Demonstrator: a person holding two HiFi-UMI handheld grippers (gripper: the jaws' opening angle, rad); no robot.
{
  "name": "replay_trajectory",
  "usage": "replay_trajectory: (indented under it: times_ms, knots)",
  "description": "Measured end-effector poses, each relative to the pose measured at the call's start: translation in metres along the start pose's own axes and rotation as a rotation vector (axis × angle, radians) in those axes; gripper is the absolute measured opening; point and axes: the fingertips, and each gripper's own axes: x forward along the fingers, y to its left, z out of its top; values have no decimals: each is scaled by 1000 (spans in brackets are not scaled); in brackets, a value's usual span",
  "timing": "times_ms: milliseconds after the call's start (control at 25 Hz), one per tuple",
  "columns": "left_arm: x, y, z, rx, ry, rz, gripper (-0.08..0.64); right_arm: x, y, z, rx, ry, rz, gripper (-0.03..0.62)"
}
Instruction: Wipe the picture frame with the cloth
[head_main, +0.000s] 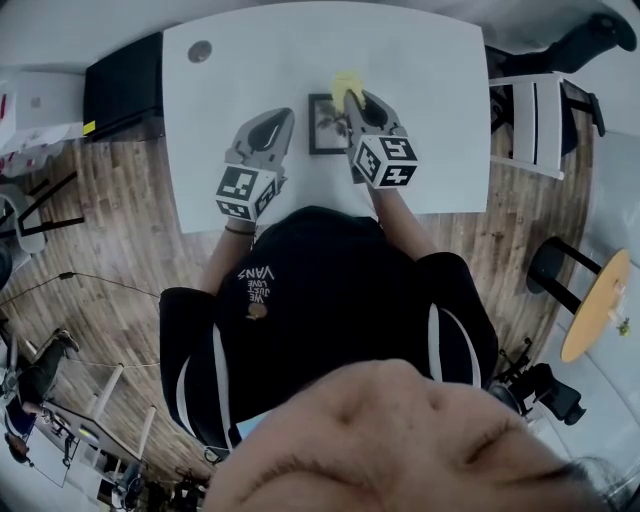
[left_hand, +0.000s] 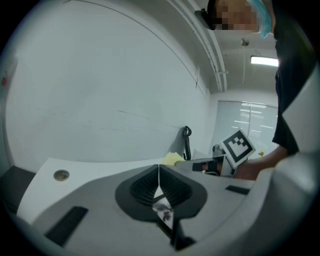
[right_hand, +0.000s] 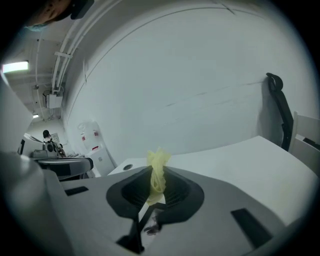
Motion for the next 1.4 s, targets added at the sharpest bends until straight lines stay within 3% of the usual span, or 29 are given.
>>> replay_trajectory:
  times_ms: [760,1400]
  knots:
    - [-4,2,-9,-11,22,11,17,35,3,-69,9,176,6,48]
    - [-15,10,-15,-33,39,53,17,58,22,-97,-11,266,50,48]
